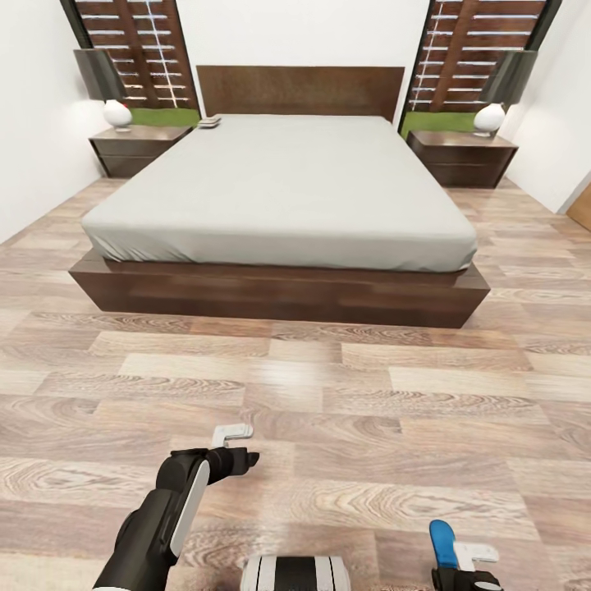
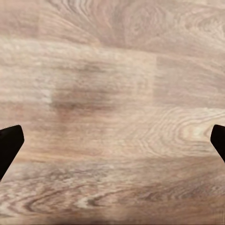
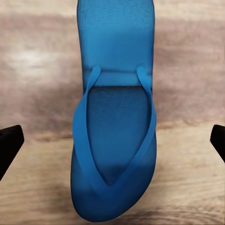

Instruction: In the bedroom, move the book from the bed onto either nightstand, and place the two sandals side by side next to the bed.

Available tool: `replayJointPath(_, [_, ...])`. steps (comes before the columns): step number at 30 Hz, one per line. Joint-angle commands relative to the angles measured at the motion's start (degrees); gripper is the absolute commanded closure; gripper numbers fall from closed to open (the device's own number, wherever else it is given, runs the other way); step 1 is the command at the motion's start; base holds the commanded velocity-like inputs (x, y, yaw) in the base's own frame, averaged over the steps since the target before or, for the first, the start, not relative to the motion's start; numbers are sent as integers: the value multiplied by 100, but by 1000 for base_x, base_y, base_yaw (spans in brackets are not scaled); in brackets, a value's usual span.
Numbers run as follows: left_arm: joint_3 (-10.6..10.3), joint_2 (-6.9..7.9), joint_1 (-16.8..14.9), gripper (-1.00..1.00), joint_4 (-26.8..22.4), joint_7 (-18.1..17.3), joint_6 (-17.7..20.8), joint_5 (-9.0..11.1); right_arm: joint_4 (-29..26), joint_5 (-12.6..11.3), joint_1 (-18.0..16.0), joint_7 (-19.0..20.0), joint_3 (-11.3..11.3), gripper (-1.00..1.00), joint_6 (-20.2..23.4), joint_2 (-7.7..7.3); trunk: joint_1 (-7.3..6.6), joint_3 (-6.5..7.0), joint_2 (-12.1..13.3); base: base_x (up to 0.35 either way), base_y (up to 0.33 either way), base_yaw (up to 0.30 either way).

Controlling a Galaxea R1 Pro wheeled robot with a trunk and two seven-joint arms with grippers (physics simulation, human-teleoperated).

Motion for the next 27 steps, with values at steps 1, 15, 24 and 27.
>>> replayJointPath(1, [2,-1,-2,-100,-4,18,26,46,6,-1,-3,-6,-22,-100,-23,0,1,-27,-3,0,0,0])
replayJointPath(15, [-5,-5,-4,-100,-1135,4,142,50,0,20,-3,-6,-14,-100,-93,9,37,-337,-22,0,0,0])
replayJointPath(24, [-701,-3,-60,-100,-1300,26,181,97,-3,33,-3,-6,-14,-100,-94,9,61,-536,-34,0,0,0])
replayJointPath(27, [-791,-2,-62,-100,-1293,34,183,98,-3,33,-3,-6,-13,-100,-94,9,68,-603,-38,0,0,0])
